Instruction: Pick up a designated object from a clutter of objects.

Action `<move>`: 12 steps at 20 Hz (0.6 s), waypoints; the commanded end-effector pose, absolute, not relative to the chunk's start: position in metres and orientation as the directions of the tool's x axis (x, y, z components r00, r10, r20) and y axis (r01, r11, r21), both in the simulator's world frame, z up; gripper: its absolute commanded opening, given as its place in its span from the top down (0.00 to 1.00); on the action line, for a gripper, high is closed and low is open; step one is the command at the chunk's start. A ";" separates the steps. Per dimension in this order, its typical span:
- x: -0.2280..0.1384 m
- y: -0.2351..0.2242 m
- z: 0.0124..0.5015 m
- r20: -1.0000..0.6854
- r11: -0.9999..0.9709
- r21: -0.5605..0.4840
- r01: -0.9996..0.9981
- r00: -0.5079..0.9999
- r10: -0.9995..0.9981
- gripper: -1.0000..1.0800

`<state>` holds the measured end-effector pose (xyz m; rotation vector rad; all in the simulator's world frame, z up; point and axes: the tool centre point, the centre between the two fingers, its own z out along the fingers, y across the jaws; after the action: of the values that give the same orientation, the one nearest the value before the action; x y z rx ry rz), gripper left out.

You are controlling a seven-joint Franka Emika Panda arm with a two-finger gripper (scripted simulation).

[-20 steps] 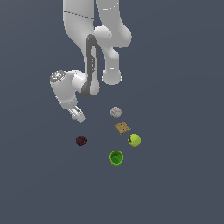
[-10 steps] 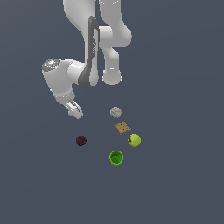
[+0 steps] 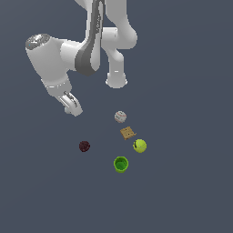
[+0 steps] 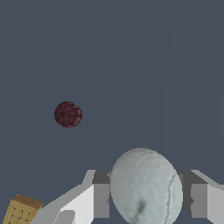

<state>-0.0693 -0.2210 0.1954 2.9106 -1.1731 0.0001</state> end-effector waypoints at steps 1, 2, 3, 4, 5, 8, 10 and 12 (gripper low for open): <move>-0.062 -0.219 0.220 0.001 -0.720 0.005 -0.694 0.720 -0.694 1.00; -0.059 -0.219 0.229 0.001 -0.720 0.005 -0.694 0.720 -0.694 1.00; -0.056 -0.218 0.239 0.001 -0.720 0.005 -0.694 0.720 -0.694 1.00; -0.053 -0.217 0.248 0.001 -0.720 0.005 -0.694 0.720 -0.694 1.00; -0.050 -0.217 0.258 0.001 -0.720 0.005 -0.694 0.720 -0.694 1.00; -0.040 -0.214 0.286 0.001 -0.720 0.004 -0.693 0.721 -0.693 1.00; -0.033 -0.213 0.306 0.001 -0.720 0.004 -0.693 0.721 -0.693 1.00; -0.027 -0.212 0.324 0.001 -0.721 0.003 -0.693 0.721 -0.693 1.00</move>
<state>-0.0313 -0.2129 0.3097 2.9108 -1.1724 0.0007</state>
